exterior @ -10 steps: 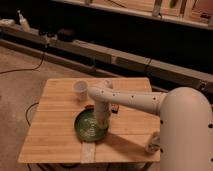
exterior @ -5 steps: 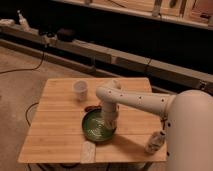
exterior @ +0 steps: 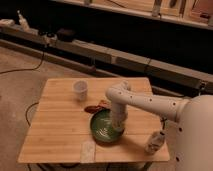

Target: Push the ceramic bowl across the table

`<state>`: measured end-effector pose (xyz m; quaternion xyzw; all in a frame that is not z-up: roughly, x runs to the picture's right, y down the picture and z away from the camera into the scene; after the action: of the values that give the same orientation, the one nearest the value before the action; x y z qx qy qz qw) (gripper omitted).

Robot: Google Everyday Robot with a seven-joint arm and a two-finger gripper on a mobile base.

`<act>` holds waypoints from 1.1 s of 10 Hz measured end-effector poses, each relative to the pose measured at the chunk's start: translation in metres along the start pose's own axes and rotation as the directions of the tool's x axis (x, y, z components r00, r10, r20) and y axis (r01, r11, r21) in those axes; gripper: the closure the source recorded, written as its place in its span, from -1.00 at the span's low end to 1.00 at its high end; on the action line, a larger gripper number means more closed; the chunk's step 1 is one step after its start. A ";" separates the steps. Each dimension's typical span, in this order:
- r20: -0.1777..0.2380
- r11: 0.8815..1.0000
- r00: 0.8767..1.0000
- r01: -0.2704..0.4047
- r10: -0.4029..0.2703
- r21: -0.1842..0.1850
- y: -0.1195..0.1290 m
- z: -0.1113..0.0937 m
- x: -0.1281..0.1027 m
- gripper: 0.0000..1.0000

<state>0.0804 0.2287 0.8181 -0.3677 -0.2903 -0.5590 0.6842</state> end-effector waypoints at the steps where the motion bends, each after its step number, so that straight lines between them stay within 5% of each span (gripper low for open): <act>1: -0.005 1.000 1.000 -0.003 0.003 0.015 -0.005 -0.003 0.000 1.00; 6: -0.001 1.000 1.000 -0.022 0.022 0.014 -0.001 -0.002 0.003 1.00; 11: -0.023 0.973 0.973 -0.229 0.229 -0.005 0.062 0.005 0.037 1.00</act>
<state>0.1484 0.2190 0.8402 -0.3951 -0.2362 -0.4815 0.7459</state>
